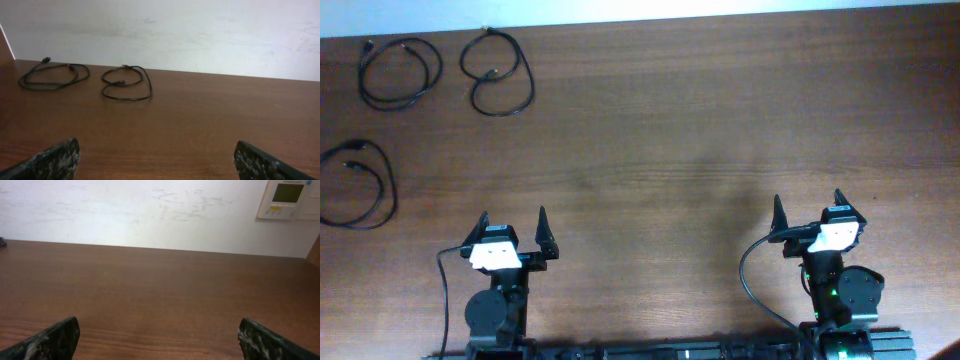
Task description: Untangle cables
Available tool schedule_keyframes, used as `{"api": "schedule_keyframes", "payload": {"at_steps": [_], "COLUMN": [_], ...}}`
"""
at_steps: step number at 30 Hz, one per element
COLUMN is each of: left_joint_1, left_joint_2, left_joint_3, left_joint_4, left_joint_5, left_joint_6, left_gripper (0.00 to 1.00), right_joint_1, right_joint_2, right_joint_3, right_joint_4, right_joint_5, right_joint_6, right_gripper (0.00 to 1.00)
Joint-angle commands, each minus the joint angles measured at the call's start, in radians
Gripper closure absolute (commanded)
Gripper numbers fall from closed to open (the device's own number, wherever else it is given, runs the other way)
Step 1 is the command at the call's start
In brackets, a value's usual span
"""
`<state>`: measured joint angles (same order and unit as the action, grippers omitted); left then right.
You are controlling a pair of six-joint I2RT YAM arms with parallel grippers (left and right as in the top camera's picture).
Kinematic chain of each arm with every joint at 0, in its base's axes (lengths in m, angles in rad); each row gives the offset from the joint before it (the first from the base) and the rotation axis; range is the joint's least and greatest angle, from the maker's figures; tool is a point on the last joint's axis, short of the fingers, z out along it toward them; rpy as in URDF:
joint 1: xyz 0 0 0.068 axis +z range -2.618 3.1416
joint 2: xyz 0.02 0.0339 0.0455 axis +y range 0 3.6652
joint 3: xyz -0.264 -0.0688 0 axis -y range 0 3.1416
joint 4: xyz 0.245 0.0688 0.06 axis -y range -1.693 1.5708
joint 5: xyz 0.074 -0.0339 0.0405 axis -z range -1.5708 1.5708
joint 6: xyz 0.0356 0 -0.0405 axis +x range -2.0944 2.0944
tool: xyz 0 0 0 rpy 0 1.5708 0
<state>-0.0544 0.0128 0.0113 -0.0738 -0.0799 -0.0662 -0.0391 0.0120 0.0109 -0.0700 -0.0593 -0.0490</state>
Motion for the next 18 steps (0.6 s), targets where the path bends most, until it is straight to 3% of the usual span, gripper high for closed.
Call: {"api": "schedule_keyframes", "payload": {"at_steps": [1,18], "left_joint_1": [-0.002,-0.002], "left_joint_2": [0.001,0.001], "left_joint_3": [-0.003,-0.003], "left_joint_4": [-0.003,-0.003], "left_joint_5": [-0.021,-0.014], "left_joint_6": [-0.008,0.06], "left_gripper": [0.01,0.01], "right_joint_1": [0.006,0.006], "right_joint_2": [-0.005,-0.005], "right_joint_3": [-0.005,-0.005], "right_joint_4": [-0.005,-0.005], "right_joint_5": [0.008,0.008], "right_joint_6": [0.001,0.001], "right_gripper": [0.02,0.02]}}
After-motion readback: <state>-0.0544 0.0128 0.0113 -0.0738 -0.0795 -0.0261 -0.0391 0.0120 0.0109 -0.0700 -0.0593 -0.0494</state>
